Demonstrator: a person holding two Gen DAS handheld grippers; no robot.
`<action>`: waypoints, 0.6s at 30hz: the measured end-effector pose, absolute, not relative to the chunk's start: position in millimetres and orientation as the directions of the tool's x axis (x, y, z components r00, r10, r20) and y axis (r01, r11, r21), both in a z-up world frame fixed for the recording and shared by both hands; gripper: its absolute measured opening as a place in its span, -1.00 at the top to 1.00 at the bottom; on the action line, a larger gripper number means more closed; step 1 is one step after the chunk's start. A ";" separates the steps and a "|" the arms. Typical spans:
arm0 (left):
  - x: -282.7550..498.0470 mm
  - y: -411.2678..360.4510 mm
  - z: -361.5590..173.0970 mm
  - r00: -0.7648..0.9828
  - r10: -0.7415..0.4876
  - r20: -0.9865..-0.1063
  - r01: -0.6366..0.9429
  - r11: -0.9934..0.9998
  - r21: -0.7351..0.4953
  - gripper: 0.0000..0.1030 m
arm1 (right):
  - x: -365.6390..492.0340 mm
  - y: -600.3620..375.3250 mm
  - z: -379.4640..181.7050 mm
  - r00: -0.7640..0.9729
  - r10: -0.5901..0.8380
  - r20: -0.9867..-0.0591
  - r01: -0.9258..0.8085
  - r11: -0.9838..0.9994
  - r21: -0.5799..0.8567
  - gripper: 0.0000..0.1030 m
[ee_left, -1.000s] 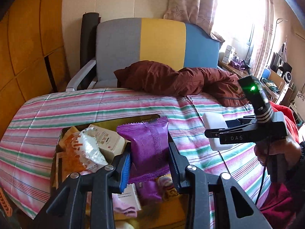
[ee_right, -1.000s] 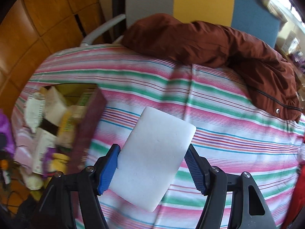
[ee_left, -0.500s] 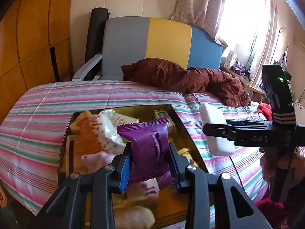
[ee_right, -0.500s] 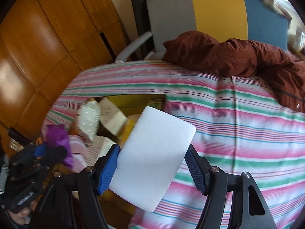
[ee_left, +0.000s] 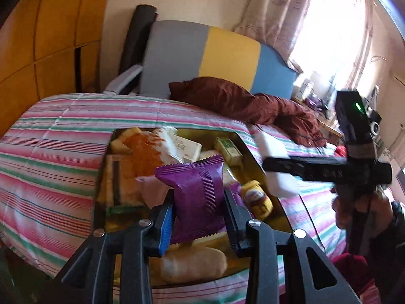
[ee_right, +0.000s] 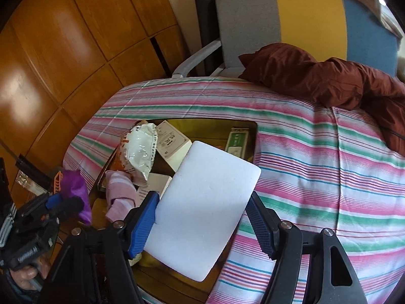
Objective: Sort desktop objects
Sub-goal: 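Carry the purple packet and white sponge into the gold tray and release both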
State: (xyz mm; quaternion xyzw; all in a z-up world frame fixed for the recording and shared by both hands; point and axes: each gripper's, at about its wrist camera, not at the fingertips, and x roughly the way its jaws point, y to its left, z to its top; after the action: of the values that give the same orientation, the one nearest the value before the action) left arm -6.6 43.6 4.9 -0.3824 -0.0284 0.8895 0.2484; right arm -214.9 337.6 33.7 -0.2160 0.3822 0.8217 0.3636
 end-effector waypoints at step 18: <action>-67.3 96.1 -26.7 -0.540 0.466 -0.701 -0.415 -0.872 -0.259 0.10 | -250.7 413.3 16.3 -0.686 0.342 -0.643 -0.725 -0.397 0.562 -0.44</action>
State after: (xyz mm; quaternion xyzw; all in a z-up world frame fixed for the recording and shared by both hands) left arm -67.3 96.1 -26.7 -0.4085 -0.0308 0.8770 0.2511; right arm -250.7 413.3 16.3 -0.2188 0.4384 0.8066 0.3307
